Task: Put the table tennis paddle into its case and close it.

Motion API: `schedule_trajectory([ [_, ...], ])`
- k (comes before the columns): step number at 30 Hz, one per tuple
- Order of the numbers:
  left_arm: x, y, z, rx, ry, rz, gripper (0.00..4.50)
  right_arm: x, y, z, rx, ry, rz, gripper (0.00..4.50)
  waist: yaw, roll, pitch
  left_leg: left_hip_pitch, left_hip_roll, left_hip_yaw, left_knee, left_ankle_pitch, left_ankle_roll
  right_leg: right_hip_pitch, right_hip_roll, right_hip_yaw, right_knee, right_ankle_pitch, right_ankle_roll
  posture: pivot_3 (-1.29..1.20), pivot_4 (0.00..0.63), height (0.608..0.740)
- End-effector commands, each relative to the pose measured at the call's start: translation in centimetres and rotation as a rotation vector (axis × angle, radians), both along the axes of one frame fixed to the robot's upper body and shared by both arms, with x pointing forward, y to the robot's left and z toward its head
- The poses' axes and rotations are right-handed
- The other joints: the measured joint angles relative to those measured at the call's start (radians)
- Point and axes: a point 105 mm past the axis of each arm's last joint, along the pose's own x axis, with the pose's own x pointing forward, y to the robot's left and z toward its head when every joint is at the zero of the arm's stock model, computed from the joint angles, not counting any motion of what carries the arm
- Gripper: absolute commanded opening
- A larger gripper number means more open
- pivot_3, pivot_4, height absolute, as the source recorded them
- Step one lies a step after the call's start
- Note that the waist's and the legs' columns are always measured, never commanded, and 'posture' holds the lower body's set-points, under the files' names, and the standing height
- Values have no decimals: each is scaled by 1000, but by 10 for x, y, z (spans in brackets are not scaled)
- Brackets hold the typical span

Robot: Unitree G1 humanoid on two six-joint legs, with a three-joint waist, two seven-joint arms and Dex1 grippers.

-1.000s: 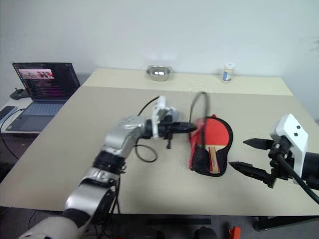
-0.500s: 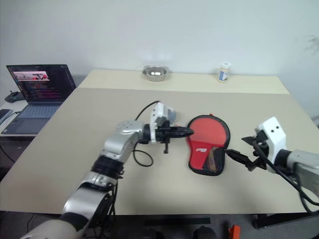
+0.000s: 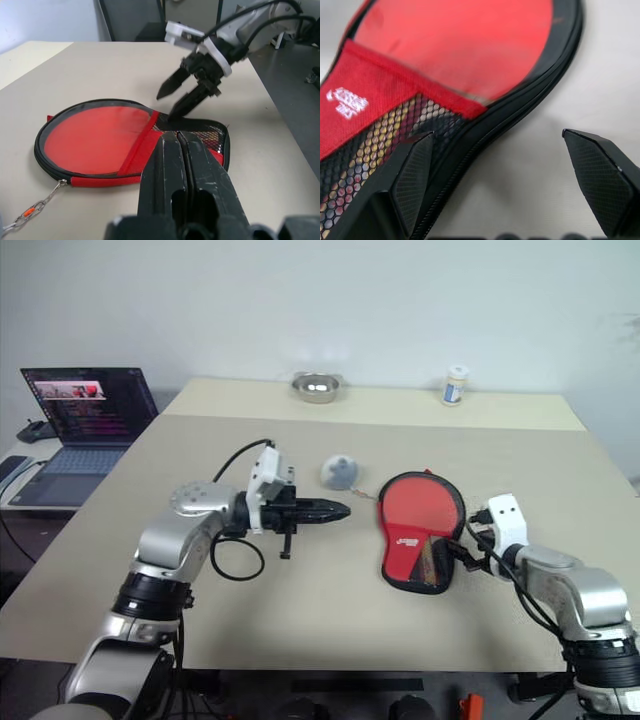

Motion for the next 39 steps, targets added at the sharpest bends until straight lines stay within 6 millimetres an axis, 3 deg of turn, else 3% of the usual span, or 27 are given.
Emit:
schedule_trajectory([
  [1,-4,-2,14,-21,-52,-14,62,7,8,4,-26,-41,28,4500,0,0,0,0,0,0,0,0,0,0,0,0,0,0,0,0,150,740],
  [6,-2,-5,14,-19,-58,-11,62,5,15,-16,-64,22,60,4500,-1,0,0,1,0,0,0,0,0,0,0,0,1,0,0,0,150,740],
  [9,-1,-5,13,-13,-59,-10,0,5,15,-24,-49,62,55,3961,-4,0,-2,2,0,0,0,0,0,1,1,0,1,0,0,0,150,740],
  [17,0,6,5,23,-46,18,0,2,33,-25,52,109,112,1530,-5,-2,-3,5,0,1,1,0,0,1,0,1,6,0,0,0,150,740],
  [23,-15,38,-16,121,24,-10,0,12,67,4,120,33,223,12,-31,-1,-3,6,1,2,1,0,0,1,1,2,10,-1,-2,0,150,740],
  [26,-25,55,-29,185,66,-31,0,14,87,17,149,2,285,12,-41,-1,-3,6,2,2,1,0,0,-1,1,3,12,-2,-3,0,150,740],
  [29,-31,60,-35,213,79,-40,0,13,104,20,162,6,329,12,-37,-1,-2,6,3,2,0,0,-1,-2,1,2,14,-3,-6,0,150,740],
  [35,-41,51,-37,192,89,-68,0,8,122,14,191,35,335,12,-28,-1,-2,3,1,1,0,0,-1,-3,-1,1,13,-3,-6,0,150,740],
  [39,-50,49,-41,198,108,-94,0,-13,122,-5,201,110,300,12,-28,-1,-2,3,1,1,0,0,-1,-4,-1,1,13,-4,-6,0,150,740],
])
